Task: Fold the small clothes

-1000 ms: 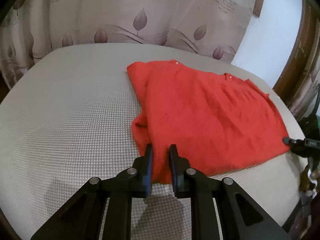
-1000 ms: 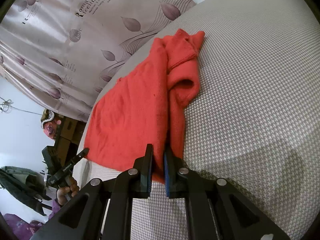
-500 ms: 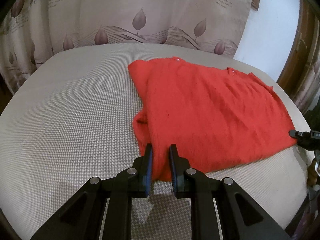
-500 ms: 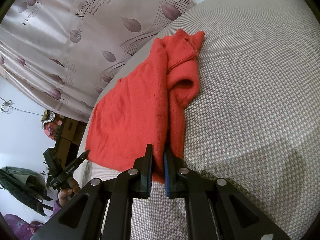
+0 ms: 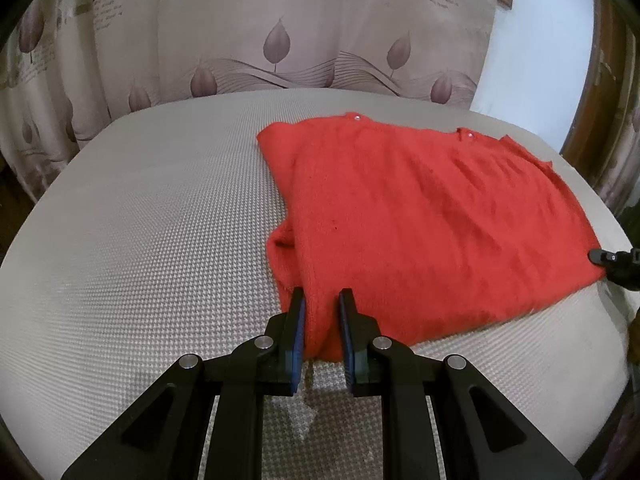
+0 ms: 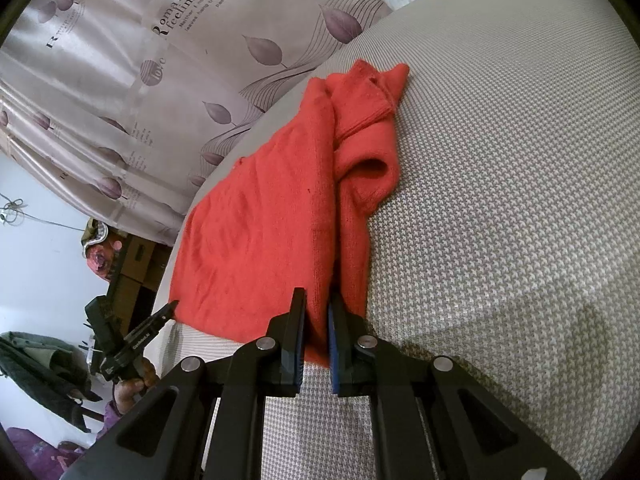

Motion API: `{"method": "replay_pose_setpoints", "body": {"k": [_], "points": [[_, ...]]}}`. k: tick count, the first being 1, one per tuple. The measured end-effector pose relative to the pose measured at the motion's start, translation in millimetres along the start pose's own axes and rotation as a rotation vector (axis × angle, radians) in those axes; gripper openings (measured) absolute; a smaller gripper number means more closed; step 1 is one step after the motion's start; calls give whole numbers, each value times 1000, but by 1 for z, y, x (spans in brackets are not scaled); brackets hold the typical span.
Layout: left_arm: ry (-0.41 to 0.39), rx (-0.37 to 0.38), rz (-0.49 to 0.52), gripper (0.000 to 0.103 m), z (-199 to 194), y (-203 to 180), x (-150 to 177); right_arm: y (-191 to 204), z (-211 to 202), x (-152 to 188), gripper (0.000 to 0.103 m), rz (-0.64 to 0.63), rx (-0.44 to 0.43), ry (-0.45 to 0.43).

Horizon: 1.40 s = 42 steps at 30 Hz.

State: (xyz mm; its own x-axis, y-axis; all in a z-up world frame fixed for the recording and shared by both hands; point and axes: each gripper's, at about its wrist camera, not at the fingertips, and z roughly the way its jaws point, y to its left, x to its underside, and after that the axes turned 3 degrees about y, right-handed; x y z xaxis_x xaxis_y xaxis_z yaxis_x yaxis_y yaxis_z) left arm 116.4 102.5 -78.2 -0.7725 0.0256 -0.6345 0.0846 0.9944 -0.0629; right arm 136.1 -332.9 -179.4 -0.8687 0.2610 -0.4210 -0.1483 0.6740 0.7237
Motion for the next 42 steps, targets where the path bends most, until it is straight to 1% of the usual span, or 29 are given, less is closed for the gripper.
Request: {"method": "replay_pose_setpoints", "body": {"k": [15,42], "points": [[-13,-32,32,17,0,-4,3,5,4,2,7,-23,30,-18],[-33,-74,68,17,-2,-12,7,2,5,2,7,-25,30,-23]]}}
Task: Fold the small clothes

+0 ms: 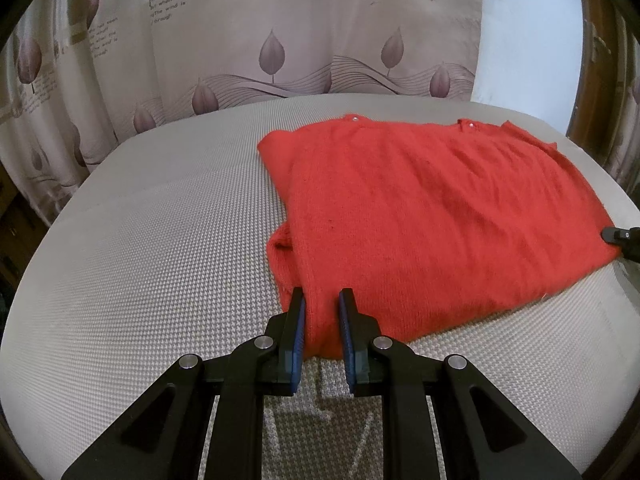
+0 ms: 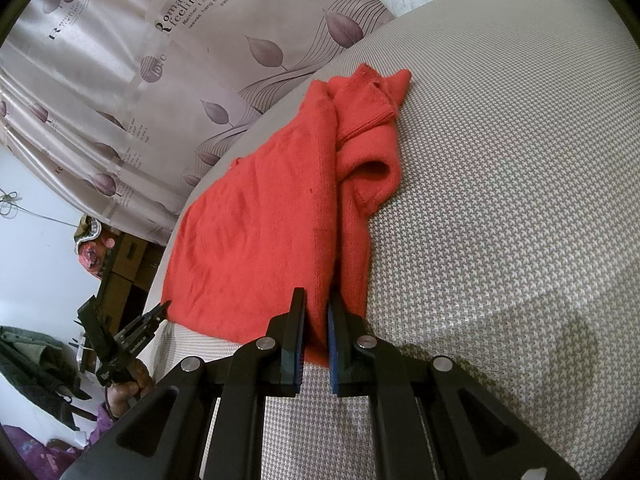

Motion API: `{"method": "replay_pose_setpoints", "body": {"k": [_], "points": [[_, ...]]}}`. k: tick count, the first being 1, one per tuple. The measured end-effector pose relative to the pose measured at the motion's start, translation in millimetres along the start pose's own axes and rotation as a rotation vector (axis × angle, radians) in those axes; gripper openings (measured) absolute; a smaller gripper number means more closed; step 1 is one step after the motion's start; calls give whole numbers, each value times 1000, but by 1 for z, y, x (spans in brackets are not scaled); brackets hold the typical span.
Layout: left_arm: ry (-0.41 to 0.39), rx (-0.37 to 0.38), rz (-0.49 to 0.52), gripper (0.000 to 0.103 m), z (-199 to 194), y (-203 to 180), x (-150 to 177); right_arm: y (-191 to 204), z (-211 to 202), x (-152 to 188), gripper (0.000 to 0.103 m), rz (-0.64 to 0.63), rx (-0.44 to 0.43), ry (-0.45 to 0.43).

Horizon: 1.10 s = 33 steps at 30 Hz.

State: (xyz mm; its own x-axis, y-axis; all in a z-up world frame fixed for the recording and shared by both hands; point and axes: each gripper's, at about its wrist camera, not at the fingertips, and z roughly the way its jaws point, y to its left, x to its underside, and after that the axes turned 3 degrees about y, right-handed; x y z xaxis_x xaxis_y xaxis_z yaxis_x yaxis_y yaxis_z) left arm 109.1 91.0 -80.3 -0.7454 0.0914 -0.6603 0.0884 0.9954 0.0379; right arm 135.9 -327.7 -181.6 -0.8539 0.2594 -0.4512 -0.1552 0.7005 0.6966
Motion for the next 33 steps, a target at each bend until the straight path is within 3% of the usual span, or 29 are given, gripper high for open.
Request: {"method": "replay_pose_setpoints", "body": {"k": [9,11,15,19,23,29,33], "points": [[-1,11,-3,20,-2,1,0,-1,0,-1,7,-1,-1,0],[-5,61,-31,27,-6,7,-2,-2,0,-2,7,0,-2,0],[-18,201,-116,61,-13,33,-11,-3,0,-2,7,0,-4,-1],[-17,309,-121,61,-10,48,-32,-6,-2,-2,7,5,-11,-3],[79,457,-85,62,24,48,-62,-8,-5,-1,7,9,-18,-6],[158,500,-244,62,84,76,-92,-10,-7,2,7,6,-17,-9],[179,544,-266,62,102,80,-101,-6,-6,3,7,2,-9,-11]]}}
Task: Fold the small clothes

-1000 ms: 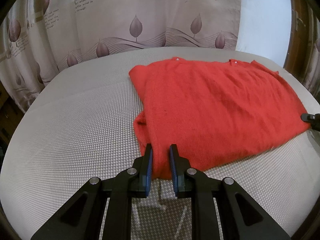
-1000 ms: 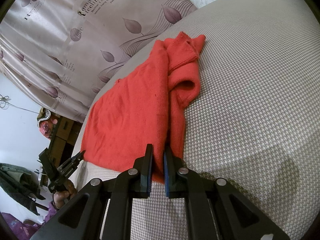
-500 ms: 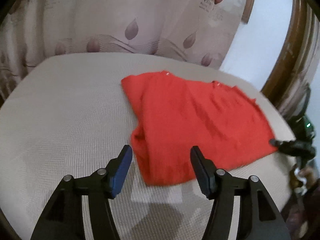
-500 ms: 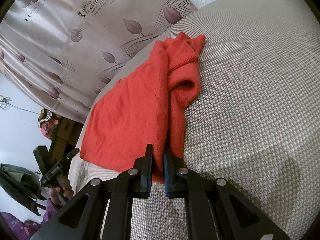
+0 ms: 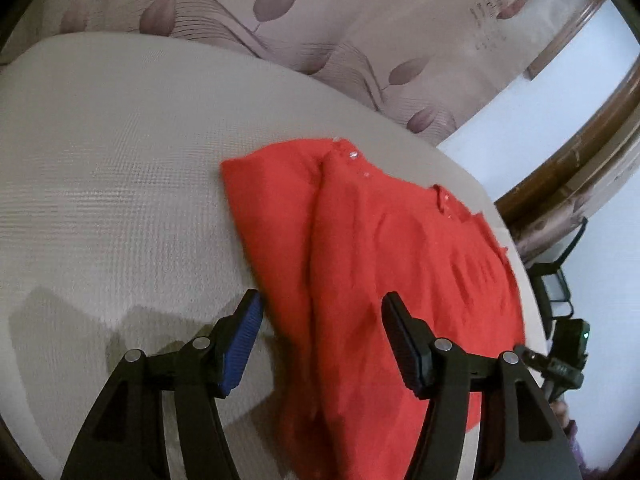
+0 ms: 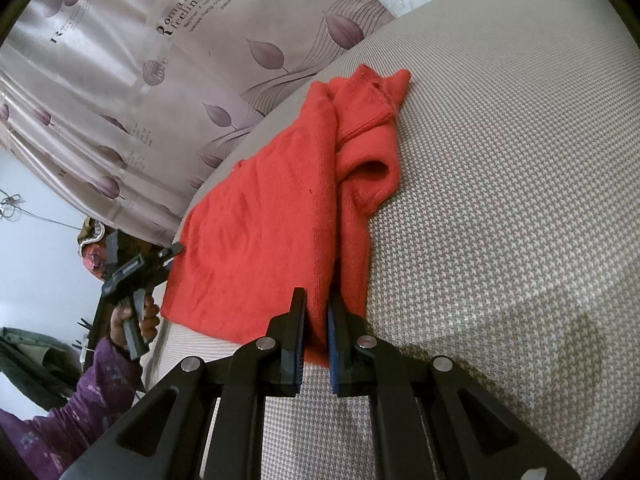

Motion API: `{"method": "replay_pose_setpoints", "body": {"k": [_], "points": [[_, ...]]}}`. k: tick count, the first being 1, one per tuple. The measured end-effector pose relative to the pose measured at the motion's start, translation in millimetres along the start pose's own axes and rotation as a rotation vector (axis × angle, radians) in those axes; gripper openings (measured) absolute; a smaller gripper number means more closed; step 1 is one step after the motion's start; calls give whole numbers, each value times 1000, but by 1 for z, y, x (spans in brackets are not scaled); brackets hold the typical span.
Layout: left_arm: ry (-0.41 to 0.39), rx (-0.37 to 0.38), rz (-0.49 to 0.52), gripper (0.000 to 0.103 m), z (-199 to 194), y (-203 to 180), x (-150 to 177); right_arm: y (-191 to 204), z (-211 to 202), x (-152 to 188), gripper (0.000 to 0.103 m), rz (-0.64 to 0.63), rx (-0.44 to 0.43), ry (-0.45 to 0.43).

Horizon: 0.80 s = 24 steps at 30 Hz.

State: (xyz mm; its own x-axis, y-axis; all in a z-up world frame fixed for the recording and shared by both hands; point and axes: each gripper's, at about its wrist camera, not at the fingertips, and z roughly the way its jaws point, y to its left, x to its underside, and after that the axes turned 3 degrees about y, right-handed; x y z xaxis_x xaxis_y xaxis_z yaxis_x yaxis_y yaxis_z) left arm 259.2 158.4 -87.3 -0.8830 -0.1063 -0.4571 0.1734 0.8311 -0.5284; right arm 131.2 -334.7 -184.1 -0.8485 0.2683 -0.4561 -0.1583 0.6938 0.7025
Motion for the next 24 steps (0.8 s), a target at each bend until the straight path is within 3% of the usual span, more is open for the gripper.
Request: {"method": "replay_pose_setpoints", "body": {"k": [3,7,9,11,14,16,24], "points": [[20,-5,69,62,10,-9,-4,11,2,1,7,-31,51,-4],[-8,-10,95,56,14,-15,-2,43,9,2,11,-156,229,-11],[-26,-22,105,50,15,-14,-1,59,14,4,24,-220,301,-16],[-42,-14,97,48,14,-11,1,70,16,7,52,-268,353,-19],[-49,1,81,46,13,-6,1,90,21,12,69,-363,476,-28],[-54,-5,87,46,13,-7,2,98,22,13,71,-402,551,-38],[-65,-14,94,46,13,-9,4,107,17,15,71,-454,651,-67]]}}
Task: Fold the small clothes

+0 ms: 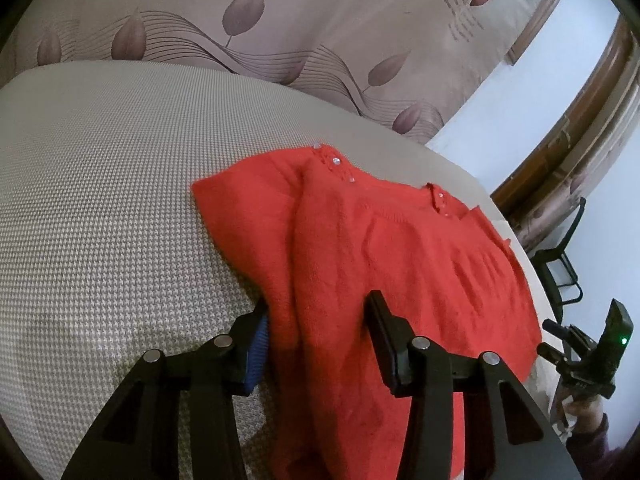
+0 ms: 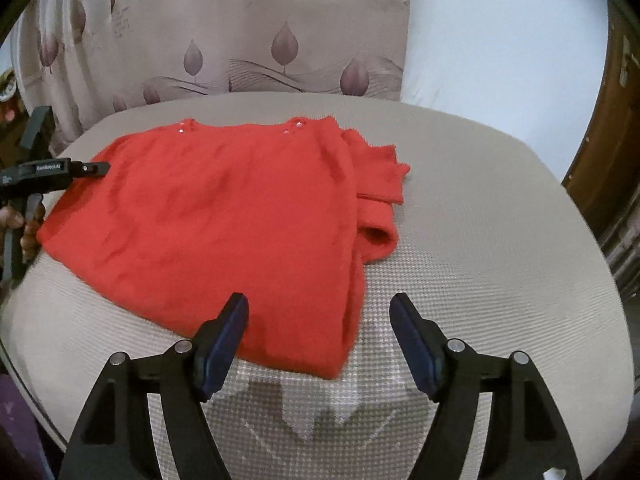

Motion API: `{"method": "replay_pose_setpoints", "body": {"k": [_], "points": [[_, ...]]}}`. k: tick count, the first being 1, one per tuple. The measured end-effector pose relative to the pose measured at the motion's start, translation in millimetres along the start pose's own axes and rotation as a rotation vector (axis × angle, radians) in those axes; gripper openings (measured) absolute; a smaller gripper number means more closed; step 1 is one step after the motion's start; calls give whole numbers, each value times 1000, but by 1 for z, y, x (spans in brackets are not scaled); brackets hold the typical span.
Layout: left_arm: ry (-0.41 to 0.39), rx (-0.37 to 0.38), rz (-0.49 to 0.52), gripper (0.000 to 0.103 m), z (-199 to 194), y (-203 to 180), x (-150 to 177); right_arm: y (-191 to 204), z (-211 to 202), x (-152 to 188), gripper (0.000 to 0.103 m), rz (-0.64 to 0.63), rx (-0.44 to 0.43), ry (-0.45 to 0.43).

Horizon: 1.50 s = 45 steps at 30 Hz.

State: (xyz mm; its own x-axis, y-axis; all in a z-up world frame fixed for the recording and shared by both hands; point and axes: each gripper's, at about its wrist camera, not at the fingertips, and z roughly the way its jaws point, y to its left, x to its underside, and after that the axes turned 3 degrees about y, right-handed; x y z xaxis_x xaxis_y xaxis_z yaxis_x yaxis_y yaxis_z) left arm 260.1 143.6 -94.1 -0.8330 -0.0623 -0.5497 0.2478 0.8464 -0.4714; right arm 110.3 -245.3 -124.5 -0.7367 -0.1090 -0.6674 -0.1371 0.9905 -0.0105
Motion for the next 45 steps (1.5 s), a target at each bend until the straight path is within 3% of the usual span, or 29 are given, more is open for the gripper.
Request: {"method": "replay_pose_setpoints", "body": {"k": [45], "points": [[-10,0,-4,46,-1,2,2,1,-1,-4,75,-13,38,19]]}}
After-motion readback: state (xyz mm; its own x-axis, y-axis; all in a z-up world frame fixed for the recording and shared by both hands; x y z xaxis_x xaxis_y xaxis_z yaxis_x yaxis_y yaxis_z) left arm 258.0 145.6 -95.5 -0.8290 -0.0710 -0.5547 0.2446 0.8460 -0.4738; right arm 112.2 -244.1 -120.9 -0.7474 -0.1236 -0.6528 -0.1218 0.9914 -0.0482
